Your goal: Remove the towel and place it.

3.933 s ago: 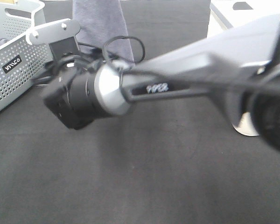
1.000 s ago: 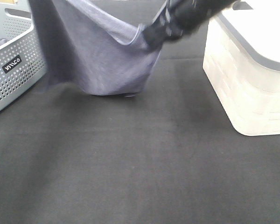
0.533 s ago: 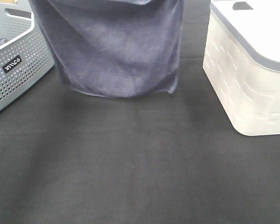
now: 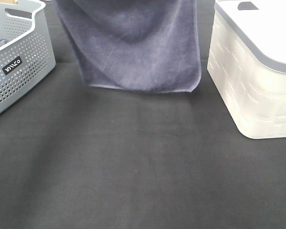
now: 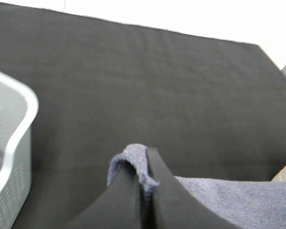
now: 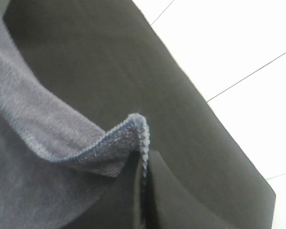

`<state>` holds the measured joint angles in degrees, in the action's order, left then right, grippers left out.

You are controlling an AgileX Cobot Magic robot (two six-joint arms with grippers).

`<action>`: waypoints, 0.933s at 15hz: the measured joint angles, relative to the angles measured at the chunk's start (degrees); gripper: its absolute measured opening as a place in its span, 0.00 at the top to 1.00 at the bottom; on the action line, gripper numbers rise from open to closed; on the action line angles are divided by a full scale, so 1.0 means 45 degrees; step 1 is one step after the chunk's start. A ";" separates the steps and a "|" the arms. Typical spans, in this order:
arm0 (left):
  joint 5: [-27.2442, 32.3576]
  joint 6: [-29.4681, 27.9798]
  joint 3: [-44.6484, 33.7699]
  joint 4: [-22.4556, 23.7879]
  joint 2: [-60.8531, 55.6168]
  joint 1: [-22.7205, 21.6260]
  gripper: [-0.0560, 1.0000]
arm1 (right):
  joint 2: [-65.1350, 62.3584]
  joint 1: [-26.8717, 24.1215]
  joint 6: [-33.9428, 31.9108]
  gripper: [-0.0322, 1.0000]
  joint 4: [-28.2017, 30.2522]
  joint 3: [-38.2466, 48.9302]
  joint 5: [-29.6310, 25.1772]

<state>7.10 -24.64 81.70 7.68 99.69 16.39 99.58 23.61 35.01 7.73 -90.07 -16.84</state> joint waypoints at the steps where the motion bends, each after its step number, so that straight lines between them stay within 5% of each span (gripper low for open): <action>1: -0.1299 0.0000 0.0076 0.0076 0.0407 -0.0140 0.95 | 0.0573 -0.0306 -0.0586 0.95 0.0013 0.0000 0.1668; 6: -0.1910 0.0191 0.2903 0.0280 0.2470 -0.1120 0.95 | 0.2101 -0.0802 -0.1070 0.95 0.0000 -0.0407 0.5437; 9: -0.2903 0.0255 0.3782 0.0891 0.3145 -0.1171 0.95 | 0.2827 -0.0891 -0.1082 0.95 -0.0115 -0.1184 0.6443; 11: -0.3603 0.0382 0.3209 0.1375 0.3132 -0.1171 0.95 | 0.2827 -0.0879 -0.1108 0.95 -0.0560 -0.1070 0.6226; 14: -0.6290 0.0446 -0.0802 0.1655 0.2496 -0.1171 0.95 | 0.2254 -0.0879 -0.1108 0.95 -0.0993 0.1744 0.6481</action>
<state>-21.20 -22.63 78.09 15.13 110.92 11.12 109.72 19.65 30.02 3.27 -82.22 12.32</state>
